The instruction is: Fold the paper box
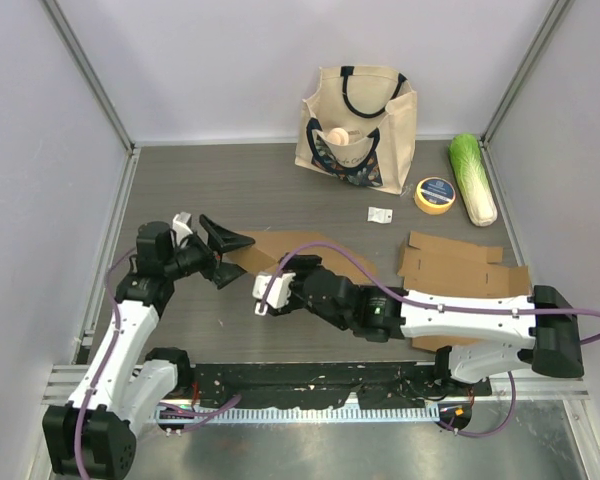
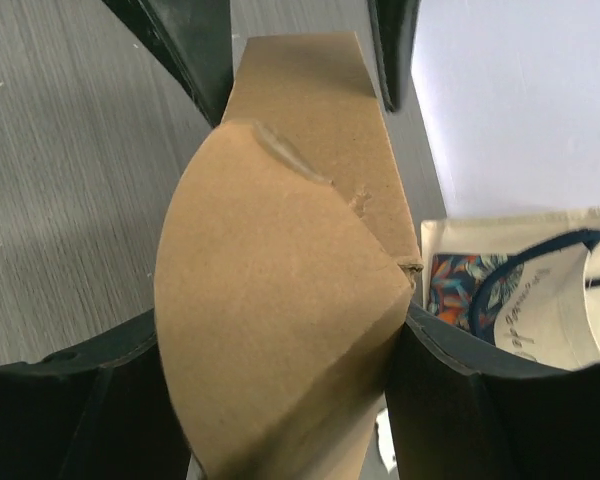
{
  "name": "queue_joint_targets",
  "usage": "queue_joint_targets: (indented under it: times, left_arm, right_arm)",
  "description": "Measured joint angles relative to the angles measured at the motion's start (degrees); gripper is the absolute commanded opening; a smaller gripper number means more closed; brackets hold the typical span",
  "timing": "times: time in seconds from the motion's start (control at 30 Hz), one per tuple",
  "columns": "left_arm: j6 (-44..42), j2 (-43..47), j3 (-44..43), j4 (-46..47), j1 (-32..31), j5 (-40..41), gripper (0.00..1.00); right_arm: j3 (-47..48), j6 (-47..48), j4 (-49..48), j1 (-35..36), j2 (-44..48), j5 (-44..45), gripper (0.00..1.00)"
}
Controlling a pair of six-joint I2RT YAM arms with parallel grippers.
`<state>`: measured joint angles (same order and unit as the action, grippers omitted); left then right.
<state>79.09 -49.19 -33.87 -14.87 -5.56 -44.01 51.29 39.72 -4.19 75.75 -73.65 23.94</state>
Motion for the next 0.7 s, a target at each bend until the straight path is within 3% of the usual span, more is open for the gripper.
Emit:
queue_joint_targets:
  times: [0.33, 0.53, 0.7]
  left_arm:
    - [-28.92, 13.49, -6.73, -13.09, 0.39, 15.06, 1.0]
    - [-36.26, 17.42, -7.85, -20.57, 0.39, 24.0, 0.98]
    - [-38.71, 17.46, -8.55, -22.95, 0.39, 28.3, 0.98]
  right_arm:
    - [23.5, -13.68, 35.63, -0.96, -3.45, 3.02, 0.45]
    - [42.05, -20.02, 56.81, -3.93, -19.1, -4.44, 0.45]
    - [49.9, -20.41, 66.23, -7.34, -31.65, -10.84, 0.6]
